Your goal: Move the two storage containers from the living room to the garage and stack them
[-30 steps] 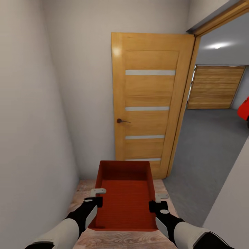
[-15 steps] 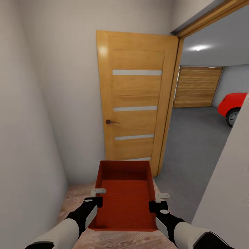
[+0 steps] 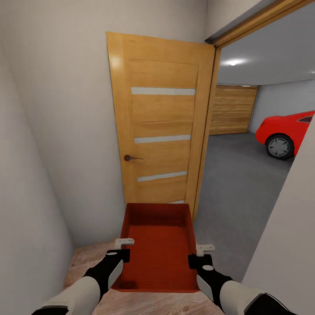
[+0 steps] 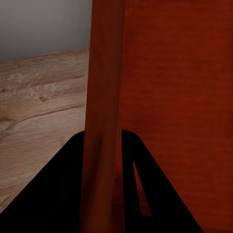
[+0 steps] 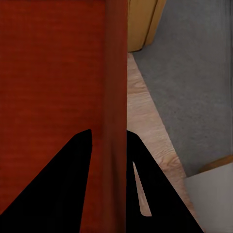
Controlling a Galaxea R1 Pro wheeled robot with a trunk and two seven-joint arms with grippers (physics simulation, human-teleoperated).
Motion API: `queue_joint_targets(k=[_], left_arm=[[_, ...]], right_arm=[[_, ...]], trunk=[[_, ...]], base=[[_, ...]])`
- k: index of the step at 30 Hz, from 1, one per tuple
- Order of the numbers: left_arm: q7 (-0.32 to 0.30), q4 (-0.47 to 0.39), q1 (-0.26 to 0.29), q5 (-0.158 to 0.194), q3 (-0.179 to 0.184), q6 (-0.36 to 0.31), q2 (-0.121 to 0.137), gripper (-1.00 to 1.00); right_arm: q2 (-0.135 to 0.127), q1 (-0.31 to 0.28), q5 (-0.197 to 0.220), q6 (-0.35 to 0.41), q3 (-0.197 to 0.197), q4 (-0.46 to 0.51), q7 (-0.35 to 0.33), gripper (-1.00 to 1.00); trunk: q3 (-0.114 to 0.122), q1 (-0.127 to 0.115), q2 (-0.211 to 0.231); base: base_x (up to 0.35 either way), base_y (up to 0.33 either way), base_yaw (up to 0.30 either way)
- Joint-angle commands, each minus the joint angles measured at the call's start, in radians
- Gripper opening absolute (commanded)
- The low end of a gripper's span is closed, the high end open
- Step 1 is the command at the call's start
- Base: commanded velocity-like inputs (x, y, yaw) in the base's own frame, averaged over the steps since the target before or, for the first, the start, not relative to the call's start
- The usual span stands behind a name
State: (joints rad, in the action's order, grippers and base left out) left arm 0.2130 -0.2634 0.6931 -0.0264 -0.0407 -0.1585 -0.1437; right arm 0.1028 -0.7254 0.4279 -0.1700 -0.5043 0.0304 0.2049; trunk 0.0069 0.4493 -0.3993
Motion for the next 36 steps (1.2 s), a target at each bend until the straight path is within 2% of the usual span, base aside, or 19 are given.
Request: queue_joint_targets(k=[1, 17, 36], left_arm=[[0.006, -0.005, 0.0, -0.021, -0.016, -0.007, 0.006, -1.0], [0.006, -0.004, 0.0, -0.021, -0.016, -0.007, 0.006, -1.0], [0.006, -0.004, 0.0, -0.021, -0.016, -0.007, 0.006, -1.0]], right_arm=[[-0.008, 0.0, 0.017, -0.005, 0.0, -0.004, 0.007, -1.0], [-0.006, 0.0, 0.017, -0.005, -0.001, -0.004, 0.007, -1.0], [-0.006, 0.0, 0.017, -0.005, -0.001, -0.004, 0.007, -1.0]], trunk=[[0.0, 0.001, -0.001], [0.0, 0.001, -0.001], [0.0, 0.001, -0.001]], base=[[0.201, 0.216, -0.215], [0.202, 0.192, -0.225], [0.165, 0.127, -0.242]])
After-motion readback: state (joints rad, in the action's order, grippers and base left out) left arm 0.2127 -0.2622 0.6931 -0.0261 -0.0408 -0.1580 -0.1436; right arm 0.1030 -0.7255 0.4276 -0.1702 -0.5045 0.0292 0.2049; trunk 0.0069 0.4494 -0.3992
